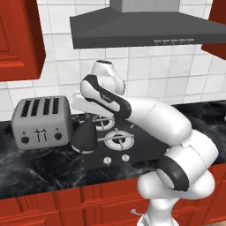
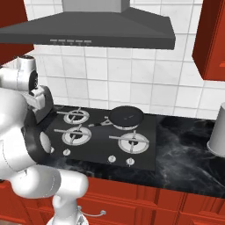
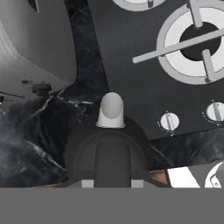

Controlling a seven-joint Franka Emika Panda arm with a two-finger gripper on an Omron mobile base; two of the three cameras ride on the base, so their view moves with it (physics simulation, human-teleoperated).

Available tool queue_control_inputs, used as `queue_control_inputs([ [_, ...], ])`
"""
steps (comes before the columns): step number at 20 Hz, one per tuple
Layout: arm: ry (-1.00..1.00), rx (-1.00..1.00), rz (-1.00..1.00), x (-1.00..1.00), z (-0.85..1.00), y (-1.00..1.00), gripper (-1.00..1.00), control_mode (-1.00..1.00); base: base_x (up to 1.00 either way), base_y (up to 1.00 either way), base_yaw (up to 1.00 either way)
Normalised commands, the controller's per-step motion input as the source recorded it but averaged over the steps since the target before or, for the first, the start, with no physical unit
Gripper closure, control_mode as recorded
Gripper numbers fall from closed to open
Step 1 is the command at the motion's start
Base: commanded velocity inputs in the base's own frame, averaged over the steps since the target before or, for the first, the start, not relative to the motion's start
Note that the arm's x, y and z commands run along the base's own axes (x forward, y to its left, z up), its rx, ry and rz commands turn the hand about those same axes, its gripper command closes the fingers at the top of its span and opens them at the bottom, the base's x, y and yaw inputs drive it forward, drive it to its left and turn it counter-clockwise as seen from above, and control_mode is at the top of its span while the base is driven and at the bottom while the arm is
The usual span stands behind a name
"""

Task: Pick the kettle from the counter and place it on a stove burner. Then turn the burner on.

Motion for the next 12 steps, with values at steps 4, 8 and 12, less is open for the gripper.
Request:
queue_control_inputs([
  [4,0.02,0.00,-0.04,0.21,0.00,-0.48,1.00,-1.00,0.00,0.00,0.00],
  [8,0.06,-0.01,-0.03,0.13,0.00,-0.33,1.00,-1.00,0.00,0.00,0.00],
  [12,0.12,-0.06,-0.03,0.04,0.00,-0.29,1.00,-1.00,0.00,0.00,0.00],
])
